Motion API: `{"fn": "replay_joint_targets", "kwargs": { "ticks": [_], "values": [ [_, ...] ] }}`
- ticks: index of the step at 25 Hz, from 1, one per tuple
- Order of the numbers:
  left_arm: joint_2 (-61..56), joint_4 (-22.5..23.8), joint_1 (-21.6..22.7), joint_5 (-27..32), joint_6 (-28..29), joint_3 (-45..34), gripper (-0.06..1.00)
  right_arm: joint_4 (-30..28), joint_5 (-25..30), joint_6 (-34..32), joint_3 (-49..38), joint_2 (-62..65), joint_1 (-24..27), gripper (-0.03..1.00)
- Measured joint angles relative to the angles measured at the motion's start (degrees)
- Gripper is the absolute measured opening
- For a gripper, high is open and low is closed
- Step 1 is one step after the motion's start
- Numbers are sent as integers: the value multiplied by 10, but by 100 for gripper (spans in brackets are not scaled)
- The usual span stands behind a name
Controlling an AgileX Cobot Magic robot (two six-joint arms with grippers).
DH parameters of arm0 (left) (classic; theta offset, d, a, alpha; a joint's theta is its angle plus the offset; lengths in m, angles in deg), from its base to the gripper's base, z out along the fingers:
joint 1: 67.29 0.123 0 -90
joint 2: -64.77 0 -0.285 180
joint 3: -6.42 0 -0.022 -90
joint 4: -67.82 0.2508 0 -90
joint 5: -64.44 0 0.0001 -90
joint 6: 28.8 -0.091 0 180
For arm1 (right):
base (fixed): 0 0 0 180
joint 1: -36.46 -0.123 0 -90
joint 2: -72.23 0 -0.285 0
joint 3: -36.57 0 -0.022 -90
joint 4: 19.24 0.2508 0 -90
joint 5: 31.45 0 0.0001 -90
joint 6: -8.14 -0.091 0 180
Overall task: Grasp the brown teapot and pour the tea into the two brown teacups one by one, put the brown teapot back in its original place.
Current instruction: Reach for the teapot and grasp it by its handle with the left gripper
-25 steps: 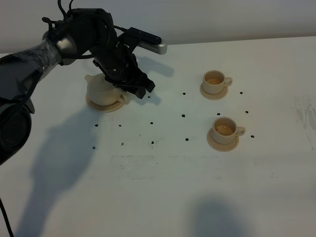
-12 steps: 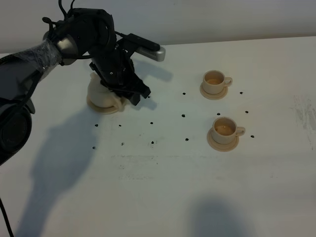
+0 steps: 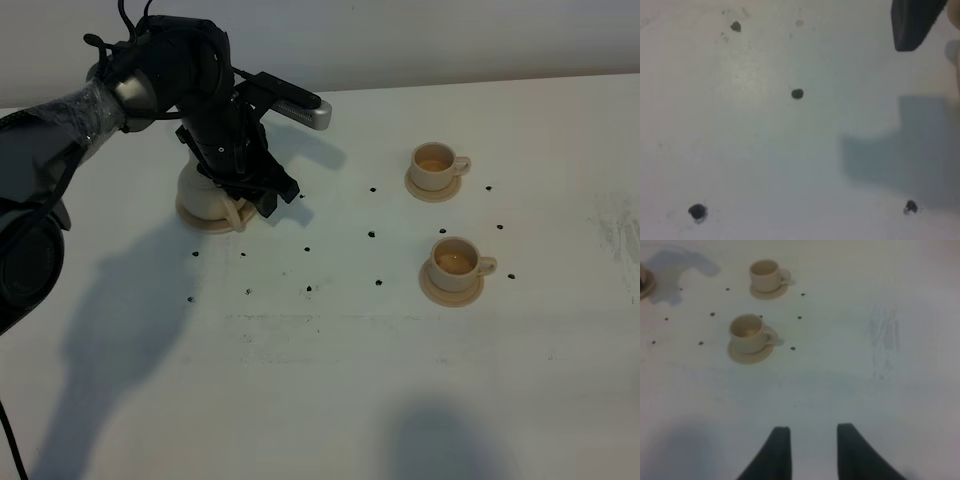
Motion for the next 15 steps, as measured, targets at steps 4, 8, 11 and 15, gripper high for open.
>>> {"fn": "replay_joint_targets", "kwargs": {
  "ticks": [4,8,11,15],
  "values": [
    [0,-25,1,-18,-12,0,45,0,0,0,0,0,0,22],
    [0,-55,1,-21,-25,0,45,0,0,0,0,0,0,22],
    [0,-51,0,-7,-28,0,45,0,0,0,0,0,0,22],
    [0,-37,0,11,-28,0,45,0,0,0,0,0,0,22]
  ]
}}
